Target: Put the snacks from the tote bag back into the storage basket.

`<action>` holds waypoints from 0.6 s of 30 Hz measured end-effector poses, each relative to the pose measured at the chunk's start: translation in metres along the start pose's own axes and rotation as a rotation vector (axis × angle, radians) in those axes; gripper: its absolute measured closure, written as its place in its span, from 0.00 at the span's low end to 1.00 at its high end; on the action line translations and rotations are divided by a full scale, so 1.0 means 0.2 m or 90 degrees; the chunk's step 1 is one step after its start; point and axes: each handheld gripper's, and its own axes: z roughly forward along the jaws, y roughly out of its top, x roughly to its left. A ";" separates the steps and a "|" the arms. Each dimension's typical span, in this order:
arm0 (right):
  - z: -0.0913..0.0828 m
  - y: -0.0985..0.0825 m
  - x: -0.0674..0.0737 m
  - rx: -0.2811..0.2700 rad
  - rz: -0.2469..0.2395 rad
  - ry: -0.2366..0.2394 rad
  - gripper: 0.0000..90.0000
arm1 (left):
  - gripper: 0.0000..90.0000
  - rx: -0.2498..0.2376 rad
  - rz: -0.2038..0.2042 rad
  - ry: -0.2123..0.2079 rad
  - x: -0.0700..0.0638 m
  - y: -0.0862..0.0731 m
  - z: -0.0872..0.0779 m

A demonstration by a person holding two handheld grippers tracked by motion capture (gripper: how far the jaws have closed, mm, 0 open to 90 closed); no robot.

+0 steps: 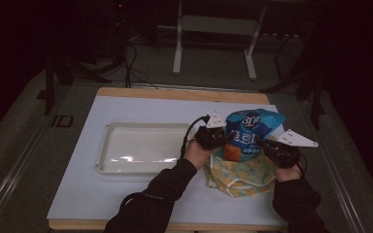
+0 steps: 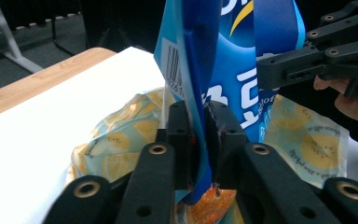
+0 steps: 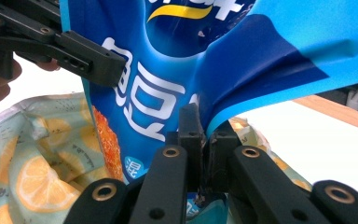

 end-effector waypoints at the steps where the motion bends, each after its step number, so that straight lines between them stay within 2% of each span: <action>1: 0.00 0.00 0.00 0.000 0.006 -0.001 0.97 | 0.93 -0.002 -0.007 -0.001 0.00 0.00 0.00; 4: 0.00 0.00 0.00 -0.004 0.015 -0.001 0.98 | 0.95 -0.005 -0.014 0.006 -0.01 0.00 0.00; 11: -0.01 0.01 0.01 0.000 0.006 -0.004 0.98 | 0.97 -0.003 -0.020 0.009 -0.02 0.01 -0.01; 18: -0.04 0.05 0.01 -0.012 0.001 -0.004 0.98 | 0.97 -0.010 -0.011 0.010 -0.03 0.06 -0.04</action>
